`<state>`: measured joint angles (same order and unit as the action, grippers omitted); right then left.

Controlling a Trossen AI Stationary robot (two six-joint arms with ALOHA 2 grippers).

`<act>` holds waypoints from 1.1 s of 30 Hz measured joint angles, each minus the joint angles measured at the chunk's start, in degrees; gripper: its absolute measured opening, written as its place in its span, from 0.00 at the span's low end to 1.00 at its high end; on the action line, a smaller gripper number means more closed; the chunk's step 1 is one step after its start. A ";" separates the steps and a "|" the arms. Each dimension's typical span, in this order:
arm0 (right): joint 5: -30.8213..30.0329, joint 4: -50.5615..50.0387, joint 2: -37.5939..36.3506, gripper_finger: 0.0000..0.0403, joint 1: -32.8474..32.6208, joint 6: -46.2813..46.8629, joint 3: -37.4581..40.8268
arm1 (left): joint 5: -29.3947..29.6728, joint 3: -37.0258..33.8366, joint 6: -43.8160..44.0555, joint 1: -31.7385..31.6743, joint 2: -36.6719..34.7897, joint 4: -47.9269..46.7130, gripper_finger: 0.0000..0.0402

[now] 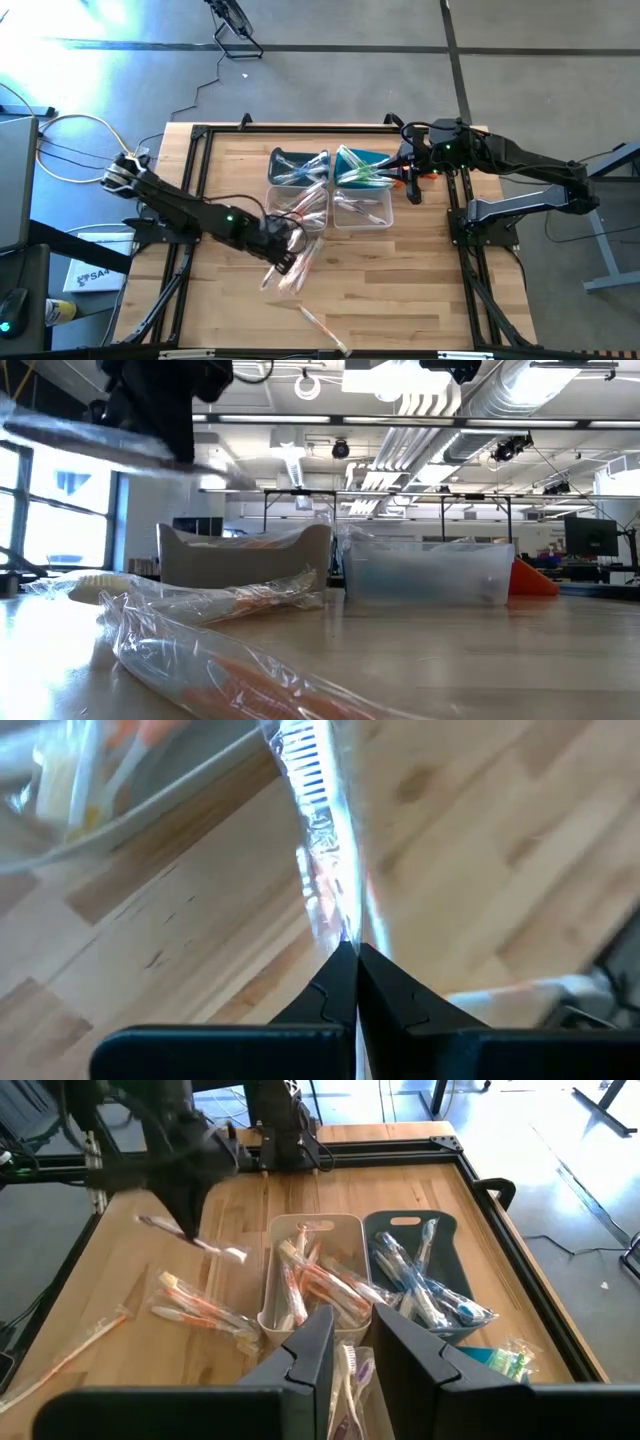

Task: Pick & Place Toothbrushes
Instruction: Put the purple toothbrush into the transparent bin

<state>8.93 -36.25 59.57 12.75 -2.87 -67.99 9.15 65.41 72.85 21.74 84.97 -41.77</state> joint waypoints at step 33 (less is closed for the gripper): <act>0.45 13.30 0.79 0.16 -0.08 3.76 0.00 | -1.03 0.09 -57.98 -22.86 -14.93 35.47 0.00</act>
<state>9.38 -22.95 60.36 12.68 0.89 -67.99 8.12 65.49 14.87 -1.12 70.04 -6.30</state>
